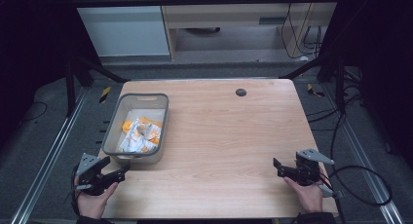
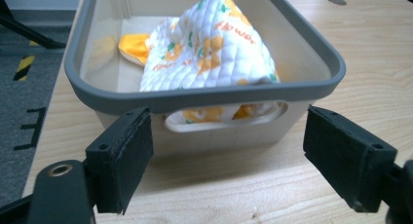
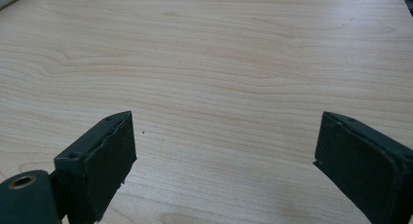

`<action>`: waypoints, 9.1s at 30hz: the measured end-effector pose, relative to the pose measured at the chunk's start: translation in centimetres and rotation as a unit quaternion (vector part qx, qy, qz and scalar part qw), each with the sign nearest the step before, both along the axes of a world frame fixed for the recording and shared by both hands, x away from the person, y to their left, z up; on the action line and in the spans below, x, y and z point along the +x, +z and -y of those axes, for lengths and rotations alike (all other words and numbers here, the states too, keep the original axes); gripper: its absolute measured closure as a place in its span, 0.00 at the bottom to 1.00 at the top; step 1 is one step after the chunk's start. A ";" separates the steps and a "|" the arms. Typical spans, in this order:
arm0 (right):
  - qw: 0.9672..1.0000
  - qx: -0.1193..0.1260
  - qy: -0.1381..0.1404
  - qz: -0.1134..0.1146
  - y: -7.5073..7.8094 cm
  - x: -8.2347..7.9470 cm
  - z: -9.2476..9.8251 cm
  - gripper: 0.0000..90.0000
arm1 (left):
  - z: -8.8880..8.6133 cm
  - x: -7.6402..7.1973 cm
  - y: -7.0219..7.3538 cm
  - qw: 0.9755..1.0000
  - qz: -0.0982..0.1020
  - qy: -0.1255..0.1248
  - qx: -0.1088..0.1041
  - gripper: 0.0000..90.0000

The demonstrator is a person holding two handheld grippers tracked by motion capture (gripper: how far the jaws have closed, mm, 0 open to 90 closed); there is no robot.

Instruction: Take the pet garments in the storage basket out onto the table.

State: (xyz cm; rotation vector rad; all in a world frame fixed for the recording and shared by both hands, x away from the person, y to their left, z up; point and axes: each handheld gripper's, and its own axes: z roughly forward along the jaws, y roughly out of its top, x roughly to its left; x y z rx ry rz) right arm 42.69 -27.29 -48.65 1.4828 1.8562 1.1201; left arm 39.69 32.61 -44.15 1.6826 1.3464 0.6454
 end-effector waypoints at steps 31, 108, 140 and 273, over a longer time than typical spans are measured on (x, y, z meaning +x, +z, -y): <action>1.000 -0.013 0.006 -0.005 -0.3 0.3 -0.1 0.09 | 1.2 1.9 4.6 0.999 0.033 -0.030 -0.011 0.20; 1.000 -0.010 0.020 -0.021 -0.5 0.6 -0.2 0.10 | 3.1 12.6 6.2 0.986 -0.140 -0.048 0.080 0.25; 0.999 -0.010 0.025 -0.029 -0.7 0.7 -0.3 0.10 | 4.2 14.2 3.6 0.968 -0.220 -0.054 0.104 0.38; 0.999 -0.019 0.031 -0.019 -0.6 0.6 -0.3 0.08 | 13.5 8.2 17.4 0.955 -0.122 -0.223 0.154 0.81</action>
